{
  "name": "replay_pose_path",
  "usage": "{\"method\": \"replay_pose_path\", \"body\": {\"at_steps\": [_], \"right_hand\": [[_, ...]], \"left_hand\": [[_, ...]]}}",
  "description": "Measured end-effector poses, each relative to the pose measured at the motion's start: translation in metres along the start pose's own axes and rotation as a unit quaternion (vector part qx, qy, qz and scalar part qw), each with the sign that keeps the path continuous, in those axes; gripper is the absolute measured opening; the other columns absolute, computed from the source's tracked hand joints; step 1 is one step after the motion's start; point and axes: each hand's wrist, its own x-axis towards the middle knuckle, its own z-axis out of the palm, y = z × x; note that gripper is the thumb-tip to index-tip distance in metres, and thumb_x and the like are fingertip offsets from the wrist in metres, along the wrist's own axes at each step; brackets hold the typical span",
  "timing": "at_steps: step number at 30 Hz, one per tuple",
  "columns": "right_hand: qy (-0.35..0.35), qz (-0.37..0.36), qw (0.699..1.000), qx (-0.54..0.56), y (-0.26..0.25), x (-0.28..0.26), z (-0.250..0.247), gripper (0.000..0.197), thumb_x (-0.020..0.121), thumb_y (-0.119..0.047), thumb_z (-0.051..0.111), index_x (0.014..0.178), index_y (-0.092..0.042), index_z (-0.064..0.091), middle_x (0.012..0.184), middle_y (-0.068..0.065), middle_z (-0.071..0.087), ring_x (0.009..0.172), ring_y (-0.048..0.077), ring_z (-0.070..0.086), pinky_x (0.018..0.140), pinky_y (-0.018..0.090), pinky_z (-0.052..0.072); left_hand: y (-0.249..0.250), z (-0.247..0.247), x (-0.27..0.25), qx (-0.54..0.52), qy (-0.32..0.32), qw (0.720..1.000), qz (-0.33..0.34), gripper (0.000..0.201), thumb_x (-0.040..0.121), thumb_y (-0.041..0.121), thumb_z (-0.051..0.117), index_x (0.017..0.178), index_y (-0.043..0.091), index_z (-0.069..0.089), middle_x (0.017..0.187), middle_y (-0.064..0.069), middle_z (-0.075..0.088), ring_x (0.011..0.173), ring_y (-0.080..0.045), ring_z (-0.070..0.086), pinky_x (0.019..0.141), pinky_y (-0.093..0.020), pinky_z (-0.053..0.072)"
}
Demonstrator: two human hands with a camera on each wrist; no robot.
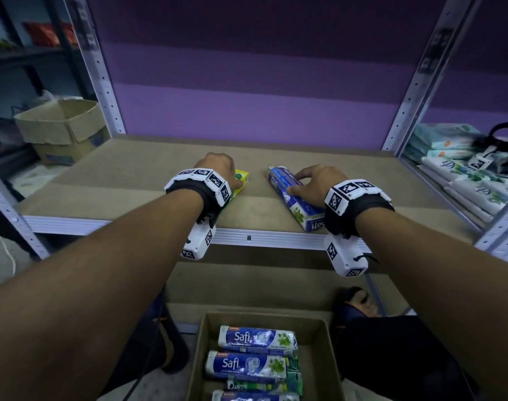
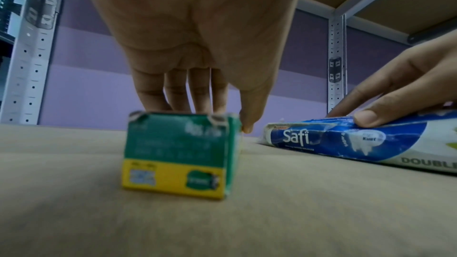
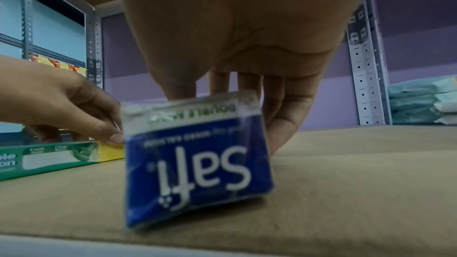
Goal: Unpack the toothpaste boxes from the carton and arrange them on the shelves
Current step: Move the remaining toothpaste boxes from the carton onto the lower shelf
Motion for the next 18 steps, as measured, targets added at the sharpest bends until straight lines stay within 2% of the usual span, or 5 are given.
{"method": "replay_pose_path", "body": {"at_steps": [5,8,10,14,18], "right_hand": [[0.006,-0.004,1.0,-0.017,-0.001,-0.01,-0.002,0.047,0.086,-0.057,0.062,0.128,-0.037,0.063,0.132,0.0,0.062,0.108,0.023,0.062,0.073,0.025,0.041],[0.005,-0.016,0.999,-0.027,-0.003,-0.019,-0.008,0.039,0.085,-0.054,0.063,0.12,-0.037,0.067,0.125,0.0,0.065,0.092,0.02,0.058,0.072,0.025,0.04],[0.006,-0.023,0.999,-0.037,-0.005,-0.028,-0.013,0.035,0.085,-0.051,0.065,0.117,-0.036,0.069,0.122,0.0,0.065,0.089,0.019,0.055,0.071,0.026,0.041],[0.006,-0.033,0.998,-0.059,-0.007,-0.049,-0.021,0.033,0.084,-0.044,0.07,0.116,-0.034,0.07,0.125,-0.002,0.064,0.108,0.022,0.06,0.084,0.027,0.049],[0.005,-0.045,0.998,-0.044,-0.008,-0.072,-0.032,0.021,0.084,-0.037,0.071,0.104,-0.031,0.075,0.111,-0.006,0.068,0.09,0.016,0.057,0.075,0.024,0.042]], "left_hand": [[0.001,-0.002,-0.013,0.022,-0.006,1.0,0.006,0.038,0.08,0.045,0.068,0.11,0.022,0.067,0.113,-0.009,0.066,0.103,-0.031,0.061,0.083,-0.031,0.048],[0.002,-0.008,-0.024,0.046,-0.019,0.999,0.021,0.041,0.08,0.041,0.069,0.116,0.021,0.066,0.119,-0.009,0.063,0.108,-0.03,0.06,0.086,-0.031,0.048],[0.002,-0.011,-0.032,0.05,-0.026,0.998,0.033,0.04,0.081,0.04,0.07,0.116,0.02,0.067,0.119,-0.008,0.063,0.108,-0.029,0.06,0.089,-0.032,0.049],[0.005,-0.02,-0.054,0.048,-0.045,0.996,0.053,0.032,0.082,0.04,0.071,0.108,0.023,0.067,0.116,-0.003,0.065,0.105,-0.025,0.061,0.092,-0.034,0.051],[0.011,-0.03,-0.078,0.042,-0.057,0.994,0.079,0.033,0.082,0.043,0.071,0.108,0.023,0.068,0.114,0.0,0.067,0.104,-0.021,0.062,0.093,-0.034,0.052]]}}
